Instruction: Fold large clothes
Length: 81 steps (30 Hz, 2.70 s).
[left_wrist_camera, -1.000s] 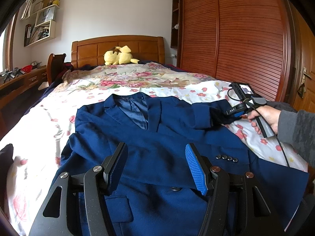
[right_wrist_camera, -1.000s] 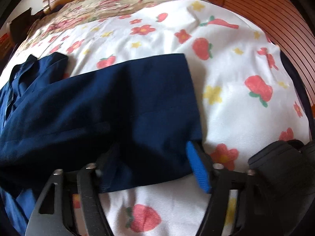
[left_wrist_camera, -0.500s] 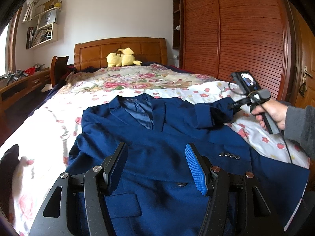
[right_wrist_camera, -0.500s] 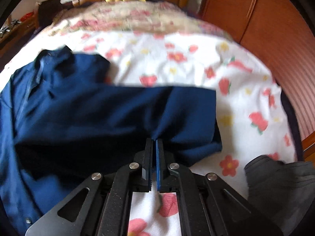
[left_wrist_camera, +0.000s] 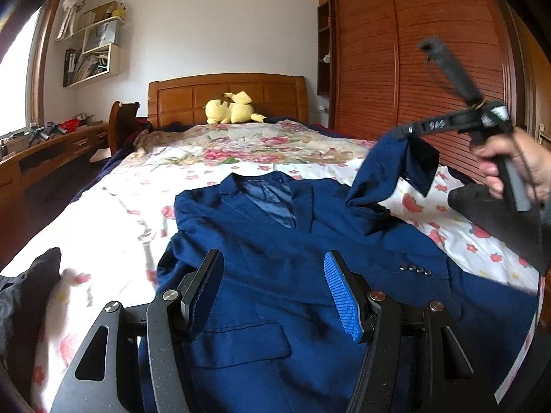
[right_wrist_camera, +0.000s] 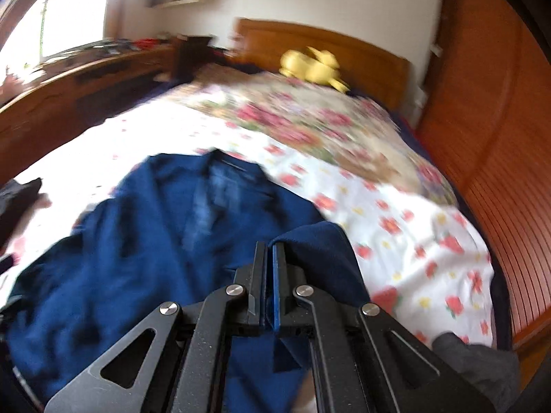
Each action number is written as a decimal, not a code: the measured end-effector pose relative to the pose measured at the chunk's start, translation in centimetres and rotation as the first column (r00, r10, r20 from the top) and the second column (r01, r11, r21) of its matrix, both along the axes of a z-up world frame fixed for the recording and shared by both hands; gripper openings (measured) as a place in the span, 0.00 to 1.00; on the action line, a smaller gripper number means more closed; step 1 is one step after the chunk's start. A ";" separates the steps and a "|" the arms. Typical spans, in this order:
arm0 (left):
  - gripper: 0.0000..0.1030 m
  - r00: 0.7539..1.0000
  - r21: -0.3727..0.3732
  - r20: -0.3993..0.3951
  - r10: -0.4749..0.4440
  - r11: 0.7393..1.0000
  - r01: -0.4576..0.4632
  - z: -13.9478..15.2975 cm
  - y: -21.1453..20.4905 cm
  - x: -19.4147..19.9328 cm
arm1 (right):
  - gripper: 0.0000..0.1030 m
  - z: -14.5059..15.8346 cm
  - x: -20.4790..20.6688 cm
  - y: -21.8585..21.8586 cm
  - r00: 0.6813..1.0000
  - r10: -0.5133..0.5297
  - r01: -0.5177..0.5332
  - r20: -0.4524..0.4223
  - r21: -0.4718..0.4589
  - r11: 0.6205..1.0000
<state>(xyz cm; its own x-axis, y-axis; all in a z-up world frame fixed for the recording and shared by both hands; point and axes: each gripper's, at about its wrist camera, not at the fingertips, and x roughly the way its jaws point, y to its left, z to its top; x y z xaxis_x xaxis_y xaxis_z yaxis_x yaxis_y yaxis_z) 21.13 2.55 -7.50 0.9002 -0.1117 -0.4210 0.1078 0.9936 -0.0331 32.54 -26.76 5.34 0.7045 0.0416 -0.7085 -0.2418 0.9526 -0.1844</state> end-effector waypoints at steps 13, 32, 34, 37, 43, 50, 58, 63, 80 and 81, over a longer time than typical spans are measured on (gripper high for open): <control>0.61 1.000 0.017 -0.003 0.008 1.000 -0.008 -0.2 -0.1 -1.3 | 0.10 -0.3 -7.1 7.1 0.990 0.142 -0.139 -0.024 0.087 0.986; 0.61 0.998 0.078 -0.046 -0.032 0.996 0.035 -1.2 -1.4 -0.7 | 0.36 -10.4 -13.6 -0.2 0.991 -0.043 0.057 -0.131 0.109 0.992; 0.61 0.998 0.083 -0.056 -0.034 0.996 0.039 -1.4 -1.6 -0.5 | 0.36 -11.6 -13.9 -0.7 0.988 -0.051 0.067 -0.145 0.111 0.991; 0.61 0.997 0.086 -0.069 -0.039 0.995 0.045 -1.6 -2.0 -0.3 | 0.36 -12.9 -14.5 -1.5 0.986 -0.066 0.086 -0.151 0.133 0.987; 0.61 0.995 0.096 -0.079 -0.056 0.993 0.064 -1.6 -3.3 0.1 | 0.36 -14.9 -15.2 -2.6 0.980 -0.096 0.118 -0.174 0.121 0.986; 0.61 0.992 0.106 -0.081 -0.094 0.989 0.103 -1.4 -5.4 1.0 | 0.36 -14.4 -16.0 -3.7 0.982 -0.080 0.109 -0.173 0.160 0.981; 0.61 0.982 0.116 -0.152 -0.108 0.985 0.126 -1.3 -8.0 4.1 | 0.36 -13.0 -16.9 -5.2 0.989 -0.075 0.094 -0.131 0.143 0.985; 0.61 0.970 0.166 -0.210 -0.125 0.973 0.161 -0.9 -10.6 6.2 | 0.36 -12.1 -17.9 -6.5 0.990 -0.076 0.090 -0.117 0.124 0.988; 0.54 0.875 0.258 -0.463 -0.139 0.923 0.284 -2.9 -17.0 12.7 | 0.37 -9.6 -20.3 -10.3 0.993 -0.090 0.103 -0.078 0.186 0.977; 0.52 0.873 0.278 -0.470 -0.127 0.918 0.282 -3.1 -17.0 12.8 | 0.37 -9.4 -20.4 -10.4 0.993 -0.090 0.102 -0.071 0.185 0.977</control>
